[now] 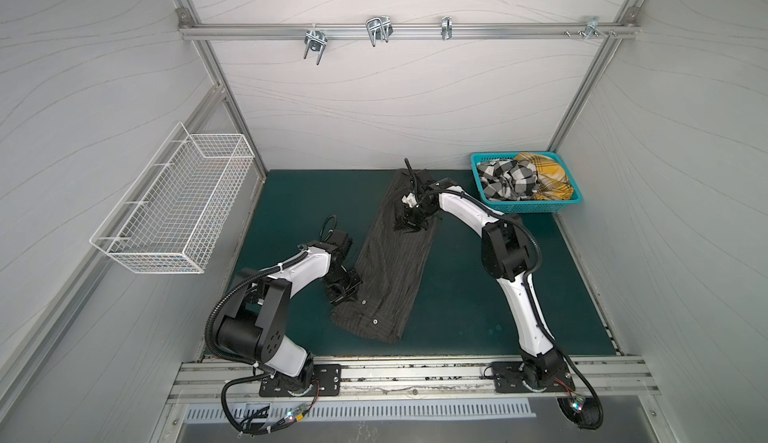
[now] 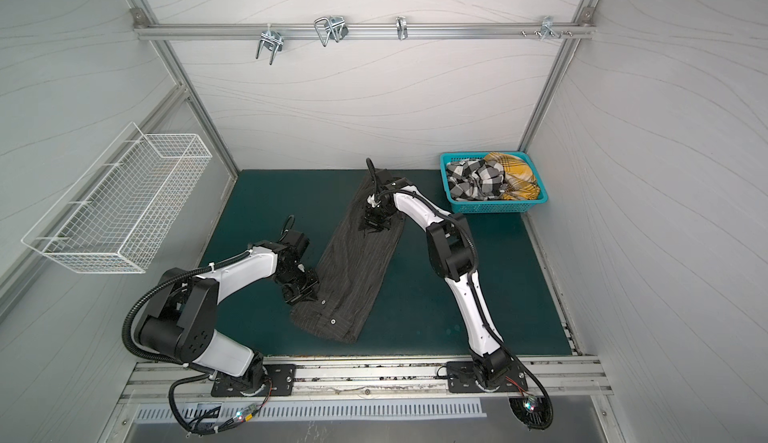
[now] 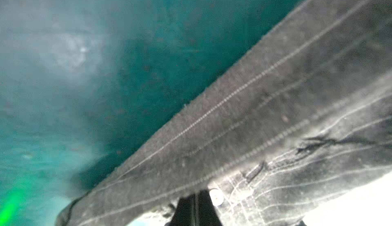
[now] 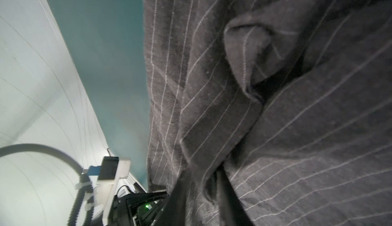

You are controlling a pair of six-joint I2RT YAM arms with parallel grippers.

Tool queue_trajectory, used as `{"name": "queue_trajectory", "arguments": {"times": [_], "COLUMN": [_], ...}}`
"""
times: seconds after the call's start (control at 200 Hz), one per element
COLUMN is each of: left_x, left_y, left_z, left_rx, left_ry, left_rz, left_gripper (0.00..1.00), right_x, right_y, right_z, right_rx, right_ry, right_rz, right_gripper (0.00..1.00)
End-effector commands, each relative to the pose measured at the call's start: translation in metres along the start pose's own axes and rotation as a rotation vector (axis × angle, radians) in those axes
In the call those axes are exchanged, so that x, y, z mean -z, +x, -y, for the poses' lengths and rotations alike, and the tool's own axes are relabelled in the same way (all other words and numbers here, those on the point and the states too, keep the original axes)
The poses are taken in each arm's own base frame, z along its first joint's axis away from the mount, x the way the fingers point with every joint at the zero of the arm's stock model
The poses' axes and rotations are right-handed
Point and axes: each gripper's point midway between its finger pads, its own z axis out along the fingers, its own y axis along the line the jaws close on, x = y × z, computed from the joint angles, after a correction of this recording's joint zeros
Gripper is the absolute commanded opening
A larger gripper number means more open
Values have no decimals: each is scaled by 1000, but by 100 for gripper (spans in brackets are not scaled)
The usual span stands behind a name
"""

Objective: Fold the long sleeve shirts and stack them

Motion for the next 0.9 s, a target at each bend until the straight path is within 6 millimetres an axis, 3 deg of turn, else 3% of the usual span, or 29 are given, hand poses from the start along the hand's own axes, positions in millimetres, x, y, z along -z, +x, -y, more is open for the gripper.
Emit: {"name": "queue_trajectory", "arguments": {"times": [0.0,0.18,0.33,0.435,0.51,0.58,0.71,0.895], "left_x": [13,30,40,31,22,18,17,-2], "left_y": [-1,8,12,17,20,17,8,-2], "left_z": [-2,-10,-27,-21,-6,6,18,6], "left_rx": [-27,-45,-49,-66,-70,-67,-68,-54], "left_ry": [-20,-26,-63,-14,64,121,156,65], "left_rz": [27,64,115,74,30,25,44,35], "left_gripper": [0,0,0,0,28,38,43,41], "right_x": [0,14,15,6,2,0,-3,-4], "right_y": [-5,3,11,15,17,16,15,14], "right_z": [8,6,13,21,24,24,27,25], "right_rx": [-12,-5,-26,-44,-52,-55,-58,-59], "right_ry": [19,32,52,58,56,54,57,51], "right_rz": [-1,4,-6,-32,-43,-45,-53,-57], "right_gripper": [13,0,0,0,0,0,0,0]}}
